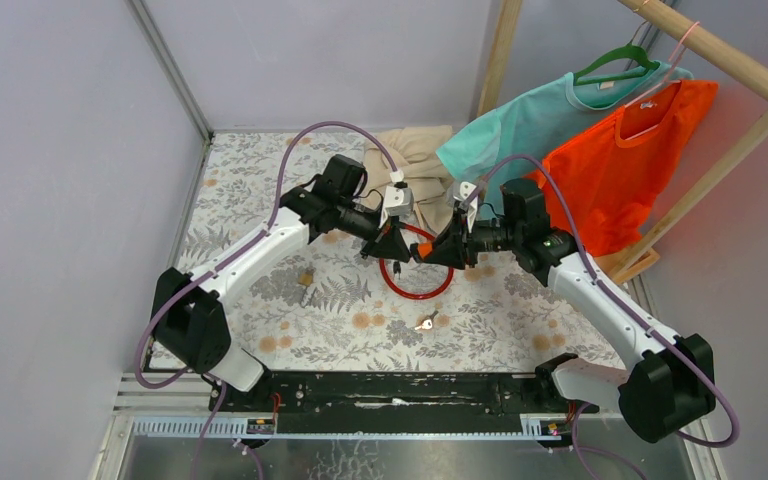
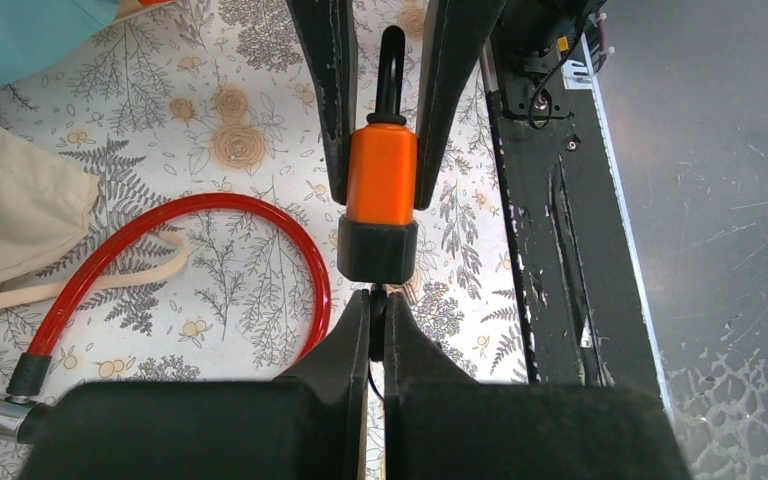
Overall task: Lock with the key
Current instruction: Place the key at the center of the board, then place the lock at the center of the board.
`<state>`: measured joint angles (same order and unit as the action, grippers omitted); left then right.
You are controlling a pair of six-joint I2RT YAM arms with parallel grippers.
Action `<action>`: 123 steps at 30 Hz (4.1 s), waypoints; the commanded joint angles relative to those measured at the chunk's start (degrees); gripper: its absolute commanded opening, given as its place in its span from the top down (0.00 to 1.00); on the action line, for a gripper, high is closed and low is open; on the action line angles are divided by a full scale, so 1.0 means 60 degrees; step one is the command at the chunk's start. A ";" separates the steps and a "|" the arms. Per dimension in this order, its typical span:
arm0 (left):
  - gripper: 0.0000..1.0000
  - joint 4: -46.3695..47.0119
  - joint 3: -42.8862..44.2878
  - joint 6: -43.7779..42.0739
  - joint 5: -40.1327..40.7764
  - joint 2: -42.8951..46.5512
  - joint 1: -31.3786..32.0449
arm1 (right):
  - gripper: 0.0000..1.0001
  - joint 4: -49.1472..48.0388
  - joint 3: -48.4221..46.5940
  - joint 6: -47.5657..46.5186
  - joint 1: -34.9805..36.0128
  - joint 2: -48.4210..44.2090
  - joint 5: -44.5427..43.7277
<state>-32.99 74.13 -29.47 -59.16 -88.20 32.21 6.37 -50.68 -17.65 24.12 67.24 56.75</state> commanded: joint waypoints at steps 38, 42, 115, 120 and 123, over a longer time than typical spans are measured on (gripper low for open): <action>0.98 0.0832 -0.1690 0.0925 0.6549 -0.0280 -0.1994 | 1.00 -0.0757 0.0139 0.0182 -0.0637 -0.0463 0.0458; 0.96 0.1326 -0.1467 0.1164 0.7007 -0.1081 -0.2042 | 1.00 -0.0778 0.0191 0.0216 -0.0636 -0.0549 0.0429; 0.00 0.4046 -0.3754 0.2947 0.7448 0.3635 -0.6367 | 0.87 0.0732 -0.5313 0.1978 0.4735 0.9122 -0.2326; 0.00 0.3218 -0.3874 0.2621 0.6630 0.3765 -0.6371 | 0.76 0.0965 -0.5000 0.1565 0.4691 0.8947 -0.2339; 0.00 0.2867 -0.4112 0.2239 0.6194 0.3889 -0.6378 | 0.69 0.0924 -0.4741 0.1475 0.4604 0.8729 -0.2340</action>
<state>-11.70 49.95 -12.56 -17.12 -66.43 -5.63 9.54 -80.71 -6.63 52.05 121.27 42.74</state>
